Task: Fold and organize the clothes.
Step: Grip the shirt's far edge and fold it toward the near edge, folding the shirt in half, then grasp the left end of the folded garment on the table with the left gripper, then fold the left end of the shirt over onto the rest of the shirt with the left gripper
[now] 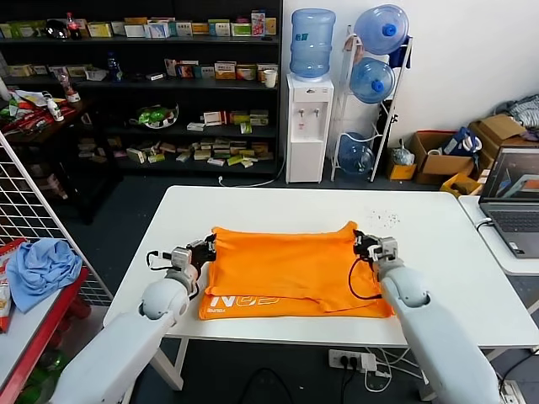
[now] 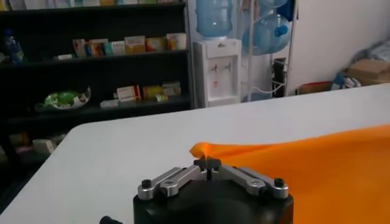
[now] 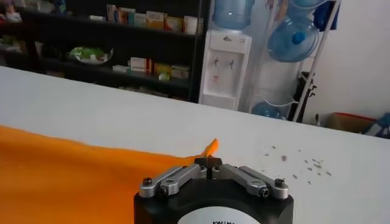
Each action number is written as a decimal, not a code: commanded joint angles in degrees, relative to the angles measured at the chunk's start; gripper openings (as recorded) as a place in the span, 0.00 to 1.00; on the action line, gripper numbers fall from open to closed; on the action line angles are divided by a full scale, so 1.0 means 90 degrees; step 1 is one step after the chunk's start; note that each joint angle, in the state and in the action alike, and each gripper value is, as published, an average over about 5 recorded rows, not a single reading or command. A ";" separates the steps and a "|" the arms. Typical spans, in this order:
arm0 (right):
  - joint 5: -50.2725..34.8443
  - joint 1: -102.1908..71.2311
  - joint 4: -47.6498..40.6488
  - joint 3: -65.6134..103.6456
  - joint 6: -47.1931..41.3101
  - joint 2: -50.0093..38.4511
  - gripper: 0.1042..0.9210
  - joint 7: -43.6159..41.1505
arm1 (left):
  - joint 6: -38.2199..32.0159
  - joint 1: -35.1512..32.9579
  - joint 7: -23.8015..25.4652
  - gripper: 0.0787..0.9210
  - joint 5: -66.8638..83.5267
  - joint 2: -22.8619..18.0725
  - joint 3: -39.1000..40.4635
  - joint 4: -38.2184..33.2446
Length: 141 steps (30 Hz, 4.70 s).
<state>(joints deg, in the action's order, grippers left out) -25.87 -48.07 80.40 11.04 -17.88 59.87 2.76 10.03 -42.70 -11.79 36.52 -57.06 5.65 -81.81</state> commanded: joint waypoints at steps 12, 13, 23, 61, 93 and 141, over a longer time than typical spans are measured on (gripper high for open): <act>-0.0331 -0.2648 0.2664 0.0385 -0.0709 -0.1122 0.03 0.0940 | 0.0008 -0.2540 -0.0339 0.01 0.0157 0.1237 -0.0374 -0.2264; -0.0336 -0.2624 0.2615 0.0375 -0.0745 -0.1102 0.03 0.0930 | -0.0002 -0.2511 -0.0352 0.01 0.0145 0.1179 -0.0352 -0.2162; -0.0423 -0.2392 0.2509 0.0330 -0.0879 -0.0950 0.19 0.0959 | -0.0154 -0.2197 -0.0432 0.17 0.0160 0.0974 -0.0419 -0.1652; -0.0543 -0.2468 0.2792 0.0423 -0.0889 -0.0888 0.88 0.1127 | -0.0019 -0.2248 -0.0872 0.88 0.1719 0.0638 -0.1121 -0.2237; -0.0750 -0.2286 0.2652 0.0368 -0.0911 -0.0862 0.88 0.1165 | 0.0484 -0.2163 -0.0428 0.69 0.1346 0.0455 -0.0619 -0.1499; -0.0075 -0.2230 0.2456 0.0332 -0.0243 -0.0630 0.88 0.1313 | 0.1110 -0.1934 -0.1378 0.05 0.2235 0.2249 -0.1511 -0.2903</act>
<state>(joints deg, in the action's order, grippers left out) -29.30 -67.64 103.59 13.92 -22.26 54.02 14.31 17.75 -57.99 -20.37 50.20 -38.18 -8.34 -93.89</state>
